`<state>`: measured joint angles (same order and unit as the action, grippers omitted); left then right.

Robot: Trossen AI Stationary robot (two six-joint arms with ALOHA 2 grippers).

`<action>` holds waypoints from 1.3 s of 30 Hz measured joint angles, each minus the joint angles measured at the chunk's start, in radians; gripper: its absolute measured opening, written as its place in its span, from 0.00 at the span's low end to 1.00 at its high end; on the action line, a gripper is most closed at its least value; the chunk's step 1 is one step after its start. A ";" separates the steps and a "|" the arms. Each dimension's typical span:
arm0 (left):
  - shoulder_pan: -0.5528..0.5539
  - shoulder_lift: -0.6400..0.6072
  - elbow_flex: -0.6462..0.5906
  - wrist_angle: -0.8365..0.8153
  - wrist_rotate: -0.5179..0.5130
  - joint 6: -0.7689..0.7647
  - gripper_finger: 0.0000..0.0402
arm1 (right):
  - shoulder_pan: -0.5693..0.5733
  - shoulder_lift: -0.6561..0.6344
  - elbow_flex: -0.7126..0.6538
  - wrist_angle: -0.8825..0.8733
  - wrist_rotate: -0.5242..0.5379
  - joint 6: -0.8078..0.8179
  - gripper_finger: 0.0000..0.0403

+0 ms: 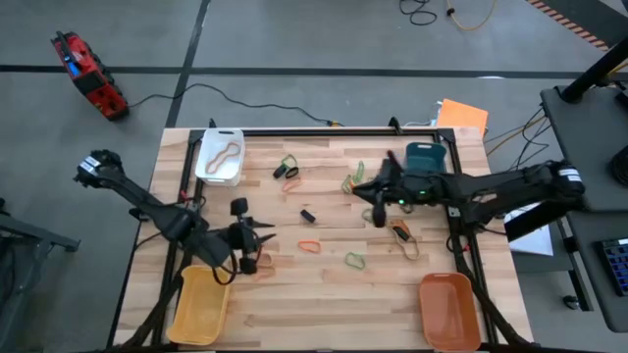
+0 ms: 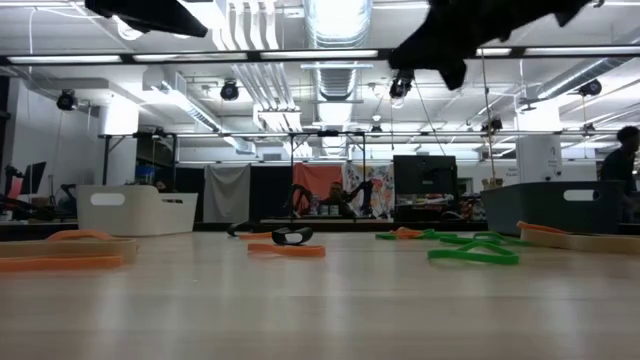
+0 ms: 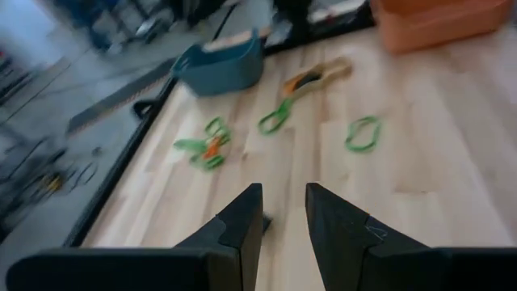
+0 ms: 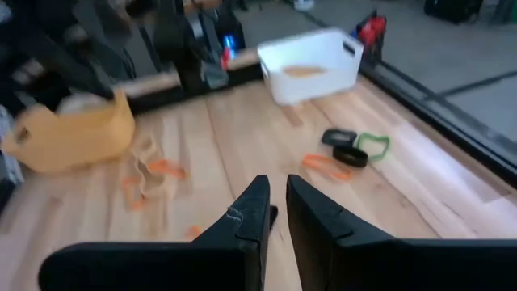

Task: Sort rubber bands into baskets
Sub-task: Put the black rubber band into the orange bin

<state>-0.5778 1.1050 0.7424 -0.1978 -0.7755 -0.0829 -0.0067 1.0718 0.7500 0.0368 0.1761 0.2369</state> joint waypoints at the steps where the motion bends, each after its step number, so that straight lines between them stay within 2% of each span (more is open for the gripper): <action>1: 0.006 -0.014 -0.030 0.054 0.021 0.027 0.20 | 0.000 0.033 0.032 -0.030 0.001 -0.002 0.09; 5: 0.048 -0.070 -0.121 0.208 0.061 0.082 0.20 | 0.000 0.156 0.156 -0.136 0.008 -0.002 0.09; 11: 0.123 -0.145 -0.201 0.269 0.057 0.084 0.20 | 0.009 0.310 0.314 -0.256 0.009 -0.011 0.09; 17: 0.154 -0.183 -0.222 0.273 0.051 0.086 0.20 | 0.032 0.441 0.409 -0.271 0.011 -0.062 0.09; 20: 0.155 -0.185 -0.220 0.259 0.049 0.095 0.20 | 0.040 0.501 0.436 -0.271 0.011 -0.078 0.09; 23: 0.155 -0.182 -0.219 0.258 0.001 0.128 0.20 | 0.053 0.553 0.448 -0.271 0.023 -0.110 0.09; 25: 0.155 -0.177 -0.219 0.252 -0.054 0.170 0.20 | 0.067 0.584 0.452 -0.269 0.061 -0.148 0.09; 29: 0.155 -0.163 -0.219 0.241 -0.130 0.145 0.20 | 0.095 0.641 0.453 -0.258 0.173 -0.188 0.09; 39: 0.155 -0.134 -0.219 0.241 -0.135 0.119 0.20 | 0.096 0.762 0.453 -0.162 0.200 -0.151 0.09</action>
<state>-0.4232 0.9710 0.5236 0.0434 -0.9101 0.0357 0.0897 1.8342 1.2034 -0.1250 0.3756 0.0856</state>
